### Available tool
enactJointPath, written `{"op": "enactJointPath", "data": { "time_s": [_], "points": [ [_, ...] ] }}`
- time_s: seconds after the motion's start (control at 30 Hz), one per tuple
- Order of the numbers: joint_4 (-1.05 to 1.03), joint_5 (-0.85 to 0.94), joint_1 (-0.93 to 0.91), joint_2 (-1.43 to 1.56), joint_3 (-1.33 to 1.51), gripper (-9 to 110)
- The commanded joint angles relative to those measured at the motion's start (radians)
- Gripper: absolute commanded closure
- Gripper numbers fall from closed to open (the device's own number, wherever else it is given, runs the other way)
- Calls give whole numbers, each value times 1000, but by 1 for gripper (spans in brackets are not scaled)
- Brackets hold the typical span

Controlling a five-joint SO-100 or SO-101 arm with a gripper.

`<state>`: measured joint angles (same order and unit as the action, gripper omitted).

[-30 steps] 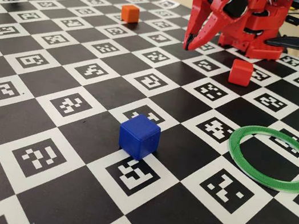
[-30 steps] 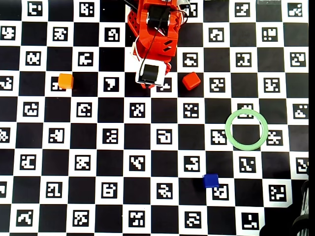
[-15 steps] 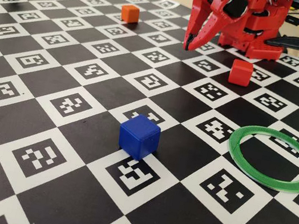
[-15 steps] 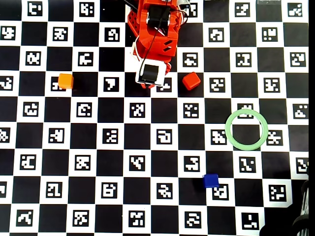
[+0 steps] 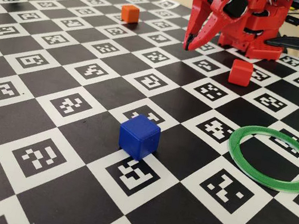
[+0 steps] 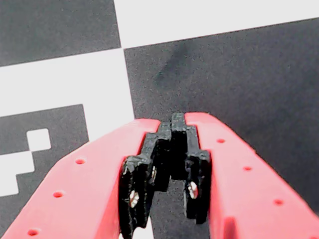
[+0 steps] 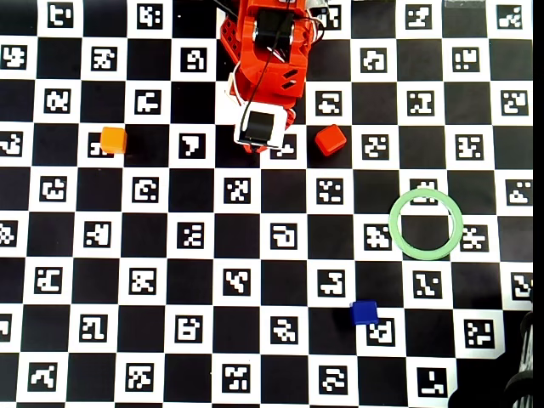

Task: Grab the red cube then put it in the green circle then put the blue cube on top and finally the orange cube on top

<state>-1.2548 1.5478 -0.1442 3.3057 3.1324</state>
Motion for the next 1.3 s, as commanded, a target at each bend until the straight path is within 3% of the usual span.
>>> {"op": "enactJointPath", "data": {
  "time_s": [0.0,0.27,0.6,0.87,1.27],
  "points": [
    [-103,-29,2,52,49,107],
    [72,-348,26,20,-84,107],
    [135,-729,26,-449,-578,107],
    [-141,-1057,51,-796,-1051,107],
    [-511,-1407,146,-1026,-1505,103]
  ]
}}
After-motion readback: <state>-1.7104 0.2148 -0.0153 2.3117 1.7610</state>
